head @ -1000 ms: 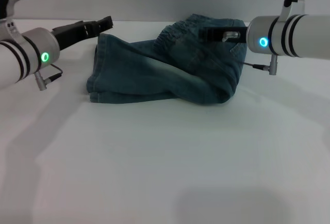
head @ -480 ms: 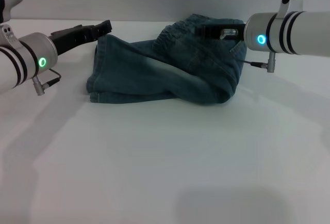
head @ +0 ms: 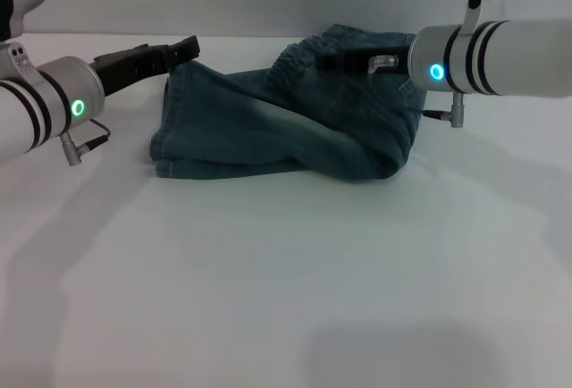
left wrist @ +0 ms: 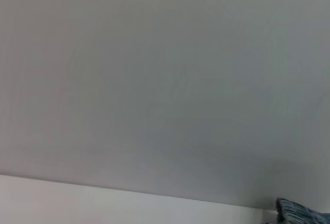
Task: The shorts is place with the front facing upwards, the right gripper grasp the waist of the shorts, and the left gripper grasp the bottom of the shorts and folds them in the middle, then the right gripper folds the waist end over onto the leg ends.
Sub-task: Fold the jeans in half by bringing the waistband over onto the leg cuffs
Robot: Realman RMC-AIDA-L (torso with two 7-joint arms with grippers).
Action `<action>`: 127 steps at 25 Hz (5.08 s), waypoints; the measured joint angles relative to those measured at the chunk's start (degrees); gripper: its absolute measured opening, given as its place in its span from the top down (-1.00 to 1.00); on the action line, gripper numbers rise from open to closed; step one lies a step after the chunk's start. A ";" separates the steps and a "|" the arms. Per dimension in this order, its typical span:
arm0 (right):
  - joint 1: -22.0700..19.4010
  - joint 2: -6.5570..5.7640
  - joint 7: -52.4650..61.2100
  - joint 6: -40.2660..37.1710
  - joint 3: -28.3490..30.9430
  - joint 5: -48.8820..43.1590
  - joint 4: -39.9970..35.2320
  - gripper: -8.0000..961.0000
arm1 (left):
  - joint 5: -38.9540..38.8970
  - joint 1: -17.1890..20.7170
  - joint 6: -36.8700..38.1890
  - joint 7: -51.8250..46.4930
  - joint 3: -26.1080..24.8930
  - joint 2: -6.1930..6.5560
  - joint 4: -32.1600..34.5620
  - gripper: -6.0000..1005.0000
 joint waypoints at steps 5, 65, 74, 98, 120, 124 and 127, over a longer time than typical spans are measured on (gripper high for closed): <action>2.62 0.00 1.79 -0.31 -0.12 -2.13 4.14 -0.14 | 0.00 -0.12 -0.04 0.00 0.07 -0.06 -0.01 -0.65; -2.06 -0.13 4.87 0.44 -3.67 -3.14 -5.75 0.95 | 0.00 -1.13 -0.14 0.09 0.64 0.16 -0.54 -0.65; -4.53 0.09 3.50 -0.89 -7.13 -4.30 -10.12 0.95 | 0.00 -0.84 -0.13 0.09 0.71 0.04 -0.47 -0.65; -9.47 -0.09 2.43 2.29 -10.56 -0.10 -12.53 0.78 | 0.00 0.13 0.06 0.08 0.38 0.04 0.31 -0.65; 2.29 0.40 7.40 0.43 -7.74 1.02 -1.46 -0.20 | 0.11 0.71 0.13 0.08 0.70 0.08 1.75 -0.65; 2.46 0.48 7.95 0.18 -8.82 1.55 -0.79 -0.28 | 0.10 0.63 0.10 0.08 0.70 0.07 1.75 -0.65; 3.39 0.48 8.43 0.03 -8.87 1.57 0.97 -0.40 | 0.17 0.46 -0.02 0.08 0.71 0.06 1.76 -0.65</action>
